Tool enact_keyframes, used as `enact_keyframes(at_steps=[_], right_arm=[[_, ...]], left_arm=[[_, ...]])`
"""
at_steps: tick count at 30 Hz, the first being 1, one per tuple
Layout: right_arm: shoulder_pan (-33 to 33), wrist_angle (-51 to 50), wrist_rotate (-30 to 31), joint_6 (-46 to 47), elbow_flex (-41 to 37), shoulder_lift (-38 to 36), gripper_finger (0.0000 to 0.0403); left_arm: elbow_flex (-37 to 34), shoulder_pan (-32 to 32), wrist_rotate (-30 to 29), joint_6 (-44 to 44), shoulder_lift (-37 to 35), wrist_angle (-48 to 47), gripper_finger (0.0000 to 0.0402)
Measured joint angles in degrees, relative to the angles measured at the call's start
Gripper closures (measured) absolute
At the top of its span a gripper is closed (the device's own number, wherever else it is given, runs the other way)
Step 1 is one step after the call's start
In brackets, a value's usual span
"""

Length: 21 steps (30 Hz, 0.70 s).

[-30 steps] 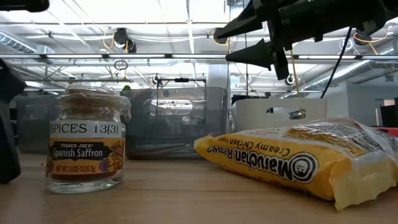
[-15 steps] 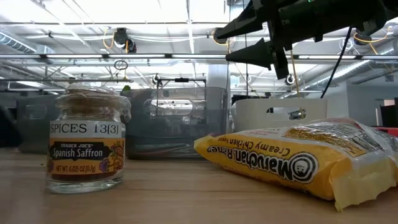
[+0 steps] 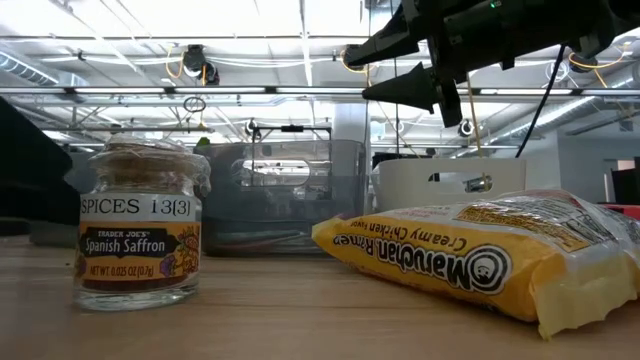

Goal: Pick & Place Food Item
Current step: Put the brown bottle into the white bin

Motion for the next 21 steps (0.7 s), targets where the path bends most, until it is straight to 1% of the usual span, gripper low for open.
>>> enact_keyframes(at_steps=[5, 8, 12, 18, 21], right_arm=[[0.0, 0.0, 0.0, 0.0, 0.0, 0.0, 0.0179], [0.0, 0.0, 0.0, -0.4, 0.0, 0.0, 0.0179], [0.0, 0.0, 0.1, -1.1, 0.0, 0.0, 0.0179], [0.0, -0.1, 0.1, -1.3, 0.0, 0.0, 0.0179], [0.0, -0.3, 0.1, -1.6, 0.0, 0.0, 0.0179]], left_arm=[[0.0, 1.0, 0.0, 0.1, 1.1, 1.2, 0.0075], [0.0, 1.6, 0.1, 2.2, 2.9, 6.0, 0.0081], [0.0, 2.5, 2.6, 7.7, 4.8, 13.1, 0.0089], [0.0, 4.0, 2.9, 9.7, 6.1, 15.6, 0.0091], [0.1, 4.4, 2.1, 9.6, 7.5, 17.2, 0.0092]])
